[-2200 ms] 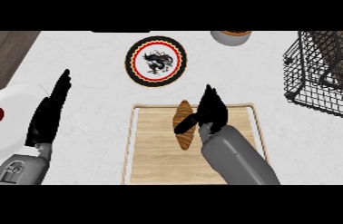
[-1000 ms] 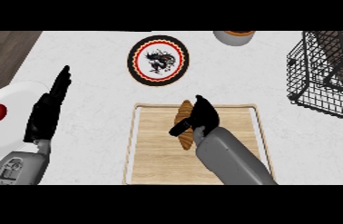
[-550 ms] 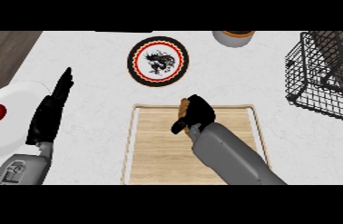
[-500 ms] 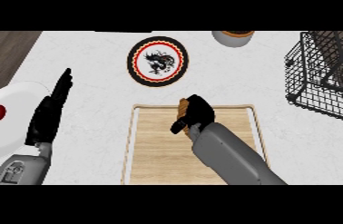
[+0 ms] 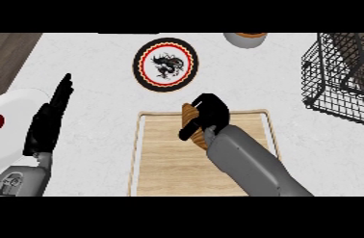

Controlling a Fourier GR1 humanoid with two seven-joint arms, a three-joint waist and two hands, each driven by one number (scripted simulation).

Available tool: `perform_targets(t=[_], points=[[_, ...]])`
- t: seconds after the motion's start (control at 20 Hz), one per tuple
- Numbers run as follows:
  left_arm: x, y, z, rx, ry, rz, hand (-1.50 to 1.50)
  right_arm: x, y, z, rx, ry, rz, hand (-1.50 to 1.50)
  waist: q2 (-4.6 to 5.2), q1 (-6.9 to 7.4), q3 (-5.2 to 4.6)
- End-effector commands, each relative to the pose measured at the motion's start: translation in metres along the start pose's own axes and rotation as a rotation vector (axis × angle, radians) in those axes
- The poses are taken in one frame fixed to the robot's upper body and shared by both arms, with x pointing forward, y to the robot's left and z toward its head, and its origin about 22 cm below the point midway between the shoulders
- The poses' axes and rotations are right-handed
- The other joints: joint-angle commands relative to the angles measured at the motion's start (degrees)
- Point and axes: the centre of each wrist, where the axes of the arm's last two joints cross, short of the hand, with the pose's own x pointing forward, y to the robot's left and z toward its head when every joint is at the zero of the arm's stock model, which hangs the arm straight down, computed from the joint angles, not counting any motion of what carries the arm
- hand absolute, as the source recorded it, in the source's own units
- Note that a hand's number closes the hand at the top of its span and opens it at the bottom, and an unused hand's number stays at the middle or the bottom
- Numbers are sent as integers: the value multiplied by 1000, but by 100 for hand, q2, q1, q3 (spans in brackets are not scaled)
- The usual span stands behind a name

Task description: Pick the croissant from the tray and place it in the tiered basket

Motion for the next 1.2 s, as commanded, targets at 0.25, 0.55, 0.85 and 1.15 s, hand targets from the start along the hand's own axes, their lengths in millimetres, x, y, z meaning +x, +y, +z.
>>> perform_targets(t=[0.25, 0.55, 0.85, 1.15], points=[[-5, -6, 3, 9, 9, 16, 0, -6, -77, -10, -282, -292, -48, 150, -9, -109, 9], [-4, 1, 0, 30, 24, 1, 0, 20, -143, 14, -592, -406, -130, 150, -53, -200, 3], [-2, -8, 8, 18, 10, 3, 0, 14, -196, 46, -772, -384, -102, 150, -40, -140, 4], [-4, -7, 4, 14, 8, -4, 0, 0, -260, 40, -821, -293, 19, 150, 8, -52, 6]])
